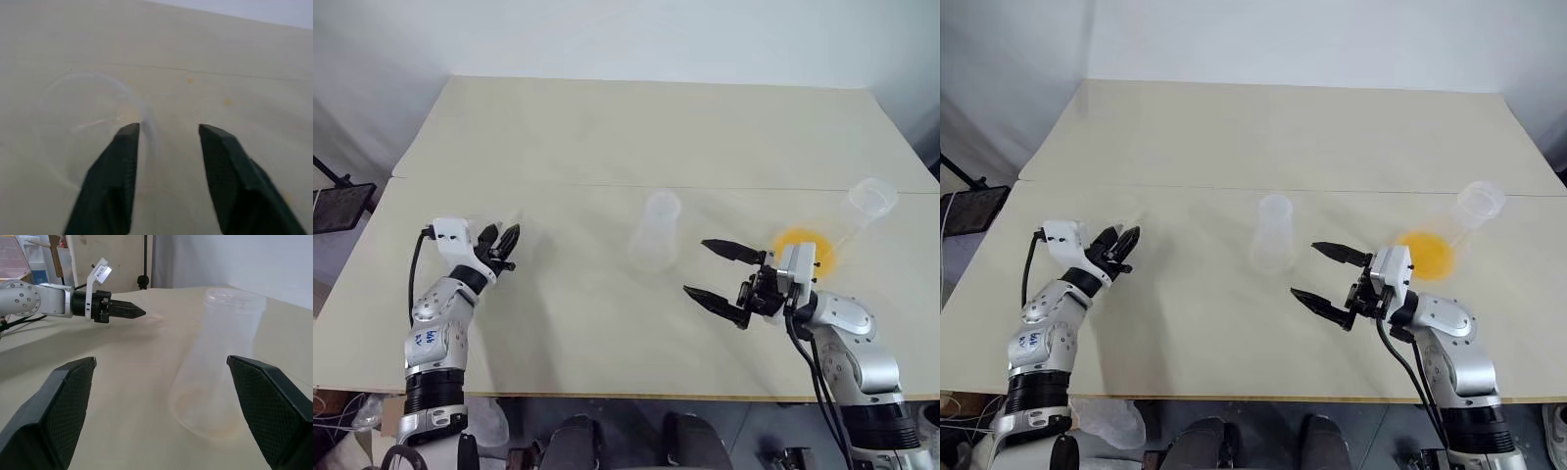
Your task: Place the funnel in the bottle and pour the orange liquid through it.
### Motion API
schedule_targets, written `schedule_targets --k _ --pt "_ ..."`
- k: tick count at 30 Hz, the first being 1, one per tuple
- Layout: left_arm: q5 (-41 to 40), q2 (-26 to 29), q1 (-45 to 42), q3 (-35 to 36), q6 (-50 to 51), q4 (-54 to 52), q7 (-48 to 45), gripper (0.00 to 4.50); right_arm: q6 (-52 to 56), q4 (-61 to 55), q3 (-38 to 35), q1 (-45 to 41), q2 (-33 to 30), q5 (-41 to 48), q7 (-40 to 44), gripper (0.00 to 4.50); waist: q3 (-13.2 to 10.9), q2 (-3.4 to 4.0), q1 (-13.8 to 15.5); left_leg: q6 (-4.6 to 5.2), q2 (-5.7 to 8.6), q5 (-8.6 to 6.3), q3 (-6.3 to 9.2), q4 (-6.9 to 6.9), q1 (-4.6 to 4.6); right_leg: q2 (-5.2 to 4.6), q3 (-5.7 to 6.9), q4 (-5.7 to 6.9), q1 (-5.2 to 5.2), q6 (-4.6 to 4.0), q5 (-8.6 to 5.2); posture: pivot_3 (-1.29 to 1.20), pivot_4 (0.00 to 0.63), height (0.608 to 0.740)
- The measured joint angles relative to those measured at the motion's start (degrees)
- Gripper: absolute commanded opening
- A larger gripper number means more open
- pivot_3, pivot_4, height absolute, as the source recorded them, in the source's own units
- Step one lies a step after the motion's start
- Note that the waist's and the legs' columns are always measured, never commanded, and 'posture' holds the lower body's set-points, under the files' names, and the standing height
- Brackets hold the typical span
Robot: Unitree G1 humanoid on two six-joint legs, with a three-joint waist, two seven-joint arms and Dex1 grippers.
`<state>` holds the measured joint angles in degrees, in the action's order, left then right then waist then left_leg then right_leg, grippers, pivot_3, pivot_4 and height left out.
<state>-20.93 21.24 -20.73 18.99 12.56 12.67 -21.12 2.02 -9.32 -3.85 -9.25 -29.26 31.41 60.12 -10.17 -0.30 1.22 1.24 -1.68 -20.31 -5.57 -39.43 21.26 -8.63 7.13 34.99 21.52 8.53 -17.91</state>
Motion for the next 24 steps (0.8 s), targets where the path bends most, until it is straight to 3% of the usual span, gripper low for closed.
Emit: schedule_targets --k 3,9,12,18,24 --pt "0.6 -0.09 -1.51 -0.1 -1.01 1.18 0.17 0.04 -0.75 -0.44 -0.01 0.79 0.22 -0.04 -0.59 4.5 0.0 0.0 0.07 0.0 0.01 0.0 0.0 -0.02 0.0 0.0 0.0 0.0 0.0 0.0 0.0 0.0 0.15 0.74" --pt "0.52 0.32 -1.79 -0.98 -4.44 1.21 -3.77 0.04 -1.62 -1.72 -0.22 2.34 0.52 -0.63 -2.24 4.5 0.0 0.0 0.04 0.0 0.0 0.0 -0.01 -0.02 0.01 0.0 0.0 0.0 0.0 0.0 0.0 0.0 0.15 0.74" --pt "-0.02 5.69 -3.66 -1.84 -5.63 -0.54 -10.12 0.04 -2.08 -3.65 -3.68 5.41 0.6 -0.51 -4.89 4.5 -0.05 -0.09 0.14 -0.02 -0.01 0.0 -0.09 -0.06 0.1 0.01 0.12 0.01 0.02 0.0 0.0 0.0 0.15 0.74" --pt "-4.7 14.98 -16.82 -7.52 -4.79 -8.21 -28.69 0.04 -3.17 -9.63 -11.5 12.11 1.8 1.52 -11.12 4.5 -0.03 -0.05 0.42 -0.06 0.04 -0.03 -0.22 -0.14 0.17 -0.01 0.16 0.01 -0.03 0.0 0.0 0.0 0.15 0.74" --pt "-1.59 16.03 -32.16 -20.43 -7.06 -1.24 -47.27 0.04 -5.2 -13.99 -19.38 21.92 6.24 1.9 -18.14 4.5 -0.03 -0.03 0.15 -0.1 -0.02 -0.01 -0.46 -0.1 0.13 0.13 0.08 -0.02 0.01 -0.05 -0.05 0.0 0.15 0.74"
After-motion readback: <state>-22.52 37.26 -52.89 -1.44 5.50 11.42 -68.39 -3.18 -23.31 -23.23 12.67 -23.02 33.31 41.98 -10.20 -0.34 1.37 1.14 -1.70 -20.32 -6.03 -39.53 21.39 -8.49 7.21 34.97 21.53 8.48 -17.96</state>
